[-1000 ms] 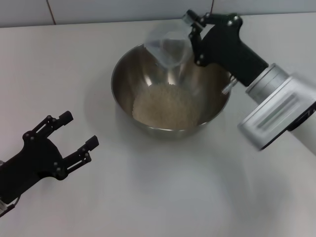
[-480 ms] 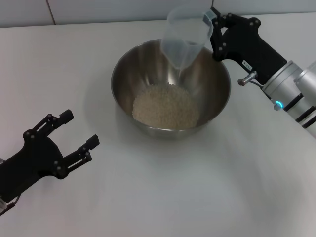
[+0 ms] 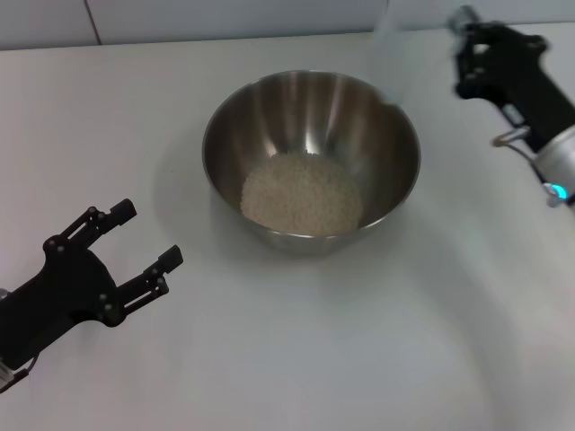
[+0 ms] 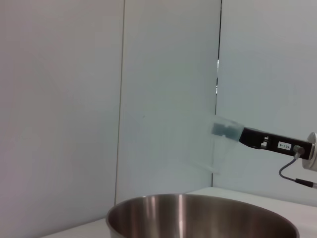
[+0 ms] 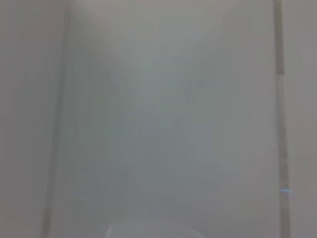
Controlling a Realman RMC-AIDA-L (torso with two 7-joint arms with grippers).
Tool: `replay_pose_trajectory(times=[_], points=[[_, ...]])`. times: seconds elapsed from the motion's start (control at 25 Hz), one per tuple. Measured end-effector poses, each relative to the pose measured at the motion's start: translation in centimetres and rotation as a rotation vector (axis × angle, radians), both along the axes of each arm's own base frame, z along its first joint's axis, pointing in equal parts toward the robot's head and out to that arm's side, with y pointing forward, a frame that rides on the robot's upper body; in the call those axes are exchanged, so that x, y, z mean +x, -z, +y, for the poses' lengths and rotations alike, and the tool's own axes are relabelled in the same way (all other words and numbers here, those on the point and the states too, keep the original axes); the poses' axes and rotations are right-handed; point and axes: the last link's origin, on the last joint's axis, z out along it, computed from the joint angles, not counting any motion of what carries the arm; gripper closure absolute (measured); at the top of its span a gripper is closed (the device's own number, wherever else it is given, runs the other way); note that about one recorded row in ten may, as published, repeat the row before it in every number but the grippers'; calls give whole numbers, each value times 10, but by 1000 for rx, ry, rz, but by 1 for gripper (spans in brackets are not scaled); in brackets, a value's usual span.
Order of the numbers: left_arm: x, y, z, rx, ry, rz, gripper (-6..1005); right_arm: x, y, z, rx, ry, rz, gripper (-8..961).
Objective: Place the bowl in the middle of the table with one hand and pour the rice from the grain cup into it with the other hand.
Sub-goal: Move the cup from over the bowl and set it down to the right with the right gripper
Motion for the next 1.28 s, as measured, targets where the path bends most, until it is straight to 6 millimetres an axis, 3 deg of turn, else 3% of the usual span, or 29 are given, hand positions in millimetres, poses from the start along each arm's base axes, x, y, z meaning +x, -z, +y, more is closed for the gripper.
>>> replay_pose_trajectory(times=[0.36,0.56,1.28], points=[[1,0,0,0,4,-3,159,43,-30,-12,137,166,7,938],[1,1,-1,-3,2,-5,159,52,-33,-13,139,200,-10,938],[1,1,-2,-5,3,-7,159,71,6,-4,-49,392,-126,937]])
